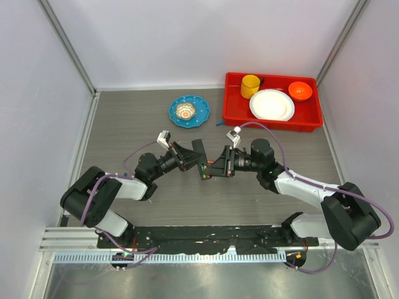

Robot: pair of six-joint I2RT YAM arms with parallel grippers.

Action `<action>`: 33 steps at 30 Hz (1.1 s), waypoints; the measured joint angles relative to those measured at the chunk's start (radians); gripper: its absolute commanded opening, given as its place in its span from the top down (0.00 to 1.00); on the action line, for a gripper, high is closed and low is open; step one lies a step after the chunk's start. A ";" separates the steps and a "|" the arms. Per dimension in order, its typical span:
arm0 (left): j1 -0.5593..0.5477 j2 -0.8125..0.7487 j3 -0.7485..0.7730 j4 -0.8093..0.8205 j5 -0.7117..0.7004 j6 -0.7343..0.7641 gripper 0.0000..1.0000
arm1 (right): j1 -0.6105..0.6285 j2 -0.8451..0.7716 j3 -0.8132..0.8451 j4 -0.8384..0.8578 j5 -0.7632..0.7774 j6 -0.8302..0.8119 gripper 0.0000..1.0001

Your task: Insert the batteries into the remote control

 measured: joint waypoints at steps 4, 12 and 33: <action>0.001 -0.002 0.000 -0.002 -0.002 0.002 1.00 | -0.002 0.011 0.000 0.003 0.005 0.016 0.76; 0.002 -0.005 -0.001 0.002 -0.003 0.000 1.00 | -0.002 0.016 0.000 0.018 0.006 0.039 0.80; -0.001 -0.005 -0.018 0.005 0.002 0.000 1.00 | -0.006 0.026 0.048 -0.063 0.018 0.000 0.47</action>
